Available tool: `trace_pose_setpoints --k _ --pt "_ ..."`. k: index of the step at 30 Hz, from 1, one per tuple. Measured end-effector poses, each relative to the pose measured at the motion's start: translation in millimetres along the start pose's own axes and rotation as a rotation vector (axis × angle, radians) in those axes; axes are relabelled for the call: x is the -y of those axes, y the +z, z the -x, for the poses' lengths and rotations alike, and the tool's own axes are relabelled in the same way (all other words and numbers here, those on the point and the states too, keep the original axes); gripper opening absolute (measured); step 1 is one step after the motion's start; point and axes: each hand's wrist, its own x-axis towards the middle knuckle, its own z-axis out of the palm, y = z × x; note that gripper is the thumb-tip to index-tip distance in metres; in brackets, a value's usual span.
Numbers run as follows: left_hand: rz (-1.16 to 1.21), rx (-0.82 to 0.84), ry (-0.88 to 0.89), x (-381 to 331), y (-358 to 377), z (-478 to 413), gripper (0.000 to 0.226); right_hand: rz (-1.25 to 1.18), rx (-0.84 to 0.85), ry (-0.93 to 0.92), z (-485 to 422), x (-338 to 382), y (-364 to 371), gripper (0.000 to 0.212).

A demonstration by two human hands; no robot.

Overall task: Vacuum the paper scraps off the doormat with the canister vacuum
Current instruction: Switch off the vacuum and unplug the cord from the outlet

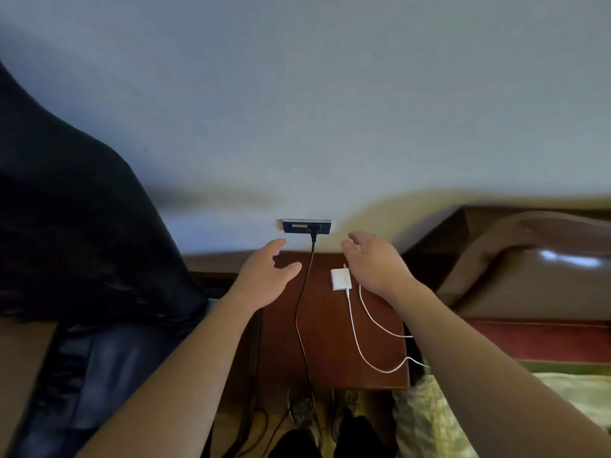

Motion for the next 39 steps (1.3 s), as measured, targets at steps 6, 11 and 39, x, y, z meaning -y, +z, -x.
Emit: trace_pose_setpoints --k 6,11,39 --pt "0.186 0.055 -0.138 42 50 -47 0.069 -0.256 0.049 0.123 -77 -13 52 0.042" --pt "0.300 0.017 -0.177 73 80 -81 0.061 -0.374 0.028 0.166 -116 -28 87 0.036" --pt "0.579 -0.504 0.029 81 98 -187 0.024 -0.766 -0.131 0.155 -153 -27 138 0.030"
